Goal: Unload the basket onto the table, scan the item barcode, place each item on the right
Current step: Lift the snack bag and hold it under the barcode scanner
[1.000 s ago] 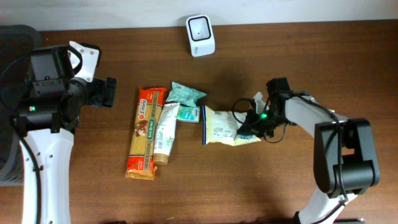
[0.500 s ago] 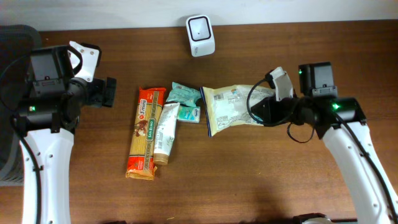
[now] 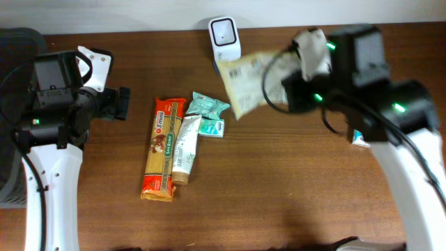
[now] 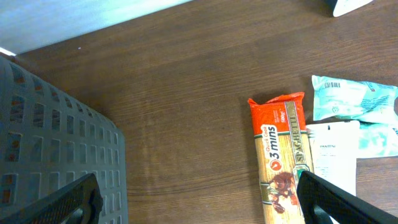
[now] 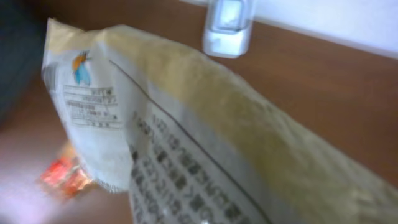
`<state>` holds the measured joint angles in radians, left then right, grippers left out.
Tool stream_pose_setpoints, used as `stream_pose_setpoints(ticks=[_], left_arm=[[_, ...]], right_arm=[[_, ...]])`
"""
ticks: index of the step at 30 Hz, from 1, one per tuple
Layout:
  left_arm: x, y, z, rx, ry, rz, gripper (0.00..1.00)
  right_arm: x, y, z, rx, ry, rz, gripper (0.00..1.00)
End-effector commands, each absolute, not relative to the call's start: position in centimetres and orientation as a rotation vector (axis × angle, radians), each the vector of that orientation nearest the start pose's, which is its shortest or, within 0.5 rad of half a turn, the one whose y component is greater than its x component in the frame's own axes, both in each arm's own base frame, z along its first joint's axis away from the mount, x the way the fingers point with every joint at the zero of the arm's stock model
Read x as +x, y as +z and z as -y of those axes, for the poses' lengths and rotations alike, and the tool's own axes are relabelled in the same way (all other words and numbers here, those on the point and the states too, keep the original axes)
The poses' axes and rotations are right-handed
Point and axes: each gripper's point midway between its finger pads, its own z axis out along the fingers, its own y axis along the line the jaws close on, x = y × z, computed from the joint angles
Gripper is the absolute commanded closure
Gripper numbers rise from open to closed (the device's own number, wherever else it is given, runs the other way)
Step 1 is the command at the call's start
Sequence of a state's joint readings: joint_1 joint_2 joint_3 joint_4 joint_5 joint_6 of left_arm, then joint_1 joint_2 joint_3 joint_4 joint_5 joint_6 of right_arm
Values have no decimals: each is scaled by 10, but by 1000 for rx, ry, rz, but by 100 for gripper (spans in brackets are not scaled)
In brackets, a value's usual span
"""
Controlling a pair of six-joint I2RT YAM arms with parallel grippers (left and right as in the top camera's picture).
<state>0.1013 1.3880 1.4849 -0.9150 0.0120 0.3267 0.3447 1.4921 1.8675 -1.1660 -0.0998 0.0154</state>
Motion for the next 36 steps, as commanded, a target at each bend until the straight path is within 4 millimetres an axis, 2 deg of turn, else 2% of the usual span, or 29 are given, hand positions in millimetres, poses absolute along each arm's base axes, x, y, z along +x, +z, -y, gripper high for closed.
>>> stream_pose_setpoints(ticks=[1,3,6,8,10,11,12,13,14,16,18,22,36], left_arm=[[378,279,-36,293,185,-2373,1],[378,279,-36,293,185,-2373,1],[378,279,-36,293,185,-2373,1],[378,279,-36,293,185,-2373,1],[378,279,-36,293,185,-2373,1],[378,279,-36,293,185,-2373,1],[378,279,-36,293,185,-2373,1],[378,279,-36,293,185,-2373,1],[378,279,-36,293,185,-2373,1],[378,279,-36,293,185,-2373,1],[378,279,-36,293,185,-2373,1],[378,279,-36,293,185,-2373,1],[378,279,-36,293,185,-2373,1]], right_arm=[[419,337,-107,-253,-301,-2250,96],[464,333,-105,-245,-704,-2098,96],[514,325,-133,-388,-994,-1923,96],[556,323,-160,-480,-1090,-1763,96],[578,323,-171,-516,-1167,-1646,96],[593,317,-183,-606,-1215,-1556,96],[604,309,-192,-696,-1234,-1494,96],[616,291,-207,-833,-1245,-1429,96],[622,277,-210,-907,-1259,-1409,96],[632,252,-210,-959,-1276,-1403,96],[637,245,-205,-943,-1280,-1401,96],[637,259,-208,-887,-1257,-1354,96],[633,262,-214,-874,-1243,-1352,96]])
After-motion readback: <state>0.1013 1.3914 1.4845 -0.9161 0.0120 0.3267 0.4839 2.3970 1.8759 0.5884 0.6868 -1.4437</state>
